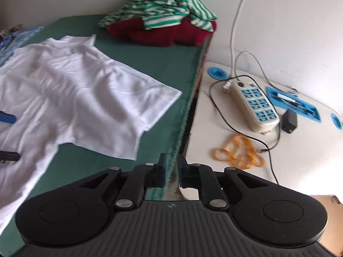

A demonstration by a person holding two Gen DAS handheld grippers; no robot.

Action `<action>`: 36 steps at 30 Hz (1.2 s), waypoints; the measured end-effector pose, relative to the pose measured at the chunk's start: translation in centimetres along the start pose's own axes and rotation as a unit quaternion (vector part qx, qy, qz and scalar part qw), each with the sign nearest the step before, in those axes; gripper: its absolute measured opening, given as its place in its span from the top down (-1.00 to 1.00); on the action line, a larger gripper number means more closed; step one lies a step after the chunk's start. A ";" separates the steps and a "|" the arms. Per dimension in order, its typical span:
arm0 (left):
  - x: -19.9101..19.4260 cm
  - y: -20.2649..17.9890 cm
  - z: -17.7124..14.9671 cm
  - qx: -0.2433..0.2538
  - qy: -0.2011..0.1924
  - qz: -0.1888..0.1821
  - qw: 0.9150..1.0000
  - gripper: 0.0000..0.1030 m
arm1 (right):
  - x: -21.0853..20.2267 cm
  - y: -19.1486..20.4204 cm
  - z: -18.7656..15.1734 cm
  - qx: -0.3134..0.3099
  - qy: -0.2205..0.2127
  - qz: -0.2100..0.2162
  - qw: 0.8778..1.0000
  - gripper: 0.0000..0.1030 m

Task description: Fold clothes

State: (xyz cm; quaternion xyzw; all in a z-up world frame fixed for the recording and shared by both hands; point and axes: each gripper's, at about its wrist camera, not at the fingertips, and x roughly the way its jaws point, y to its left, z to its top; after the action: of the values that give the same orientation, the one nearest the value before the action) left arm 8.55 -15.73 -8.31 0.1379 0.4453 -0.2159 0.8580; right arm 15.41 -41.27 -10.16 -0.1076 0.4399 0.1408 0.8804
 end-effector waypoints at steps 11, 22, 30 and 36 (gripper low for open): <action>-0.3 -3.5 1.0 0.009 0.003 -0.097 0.995 -0.64 | 2.6 3.2 -1.4 0.008 -0.063 0.120 0.991 0.05; -1.2 -5.5 -0.3 0.022 0.004 -0.163 0.986 -0.76 | 2.2 0.8 1.2 0.034 0.082 0.080 0.993 0.57; -2.1 -7.4 -1.8 -0.003 0.015 -0.260 0.965 -0.82 | 2.7 -1.1 2.0 0.178 0.003 0.056 0.982 -0.04; -2.8 -9.6 -2.6 0.035 0.004 -0.244 0.969 -0.79 | 7.7 -1.0 4.9 0.215 -0.026 0.020 0.976 0.21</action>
State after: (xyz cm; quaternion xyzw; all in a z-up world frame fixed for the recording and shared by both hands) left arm 0.51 -22.29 -7.91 0.0556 0.4609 -0.4333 0.7725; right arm 23.80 -39.51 -13.37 0.0965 0.4386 0.0636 0.8912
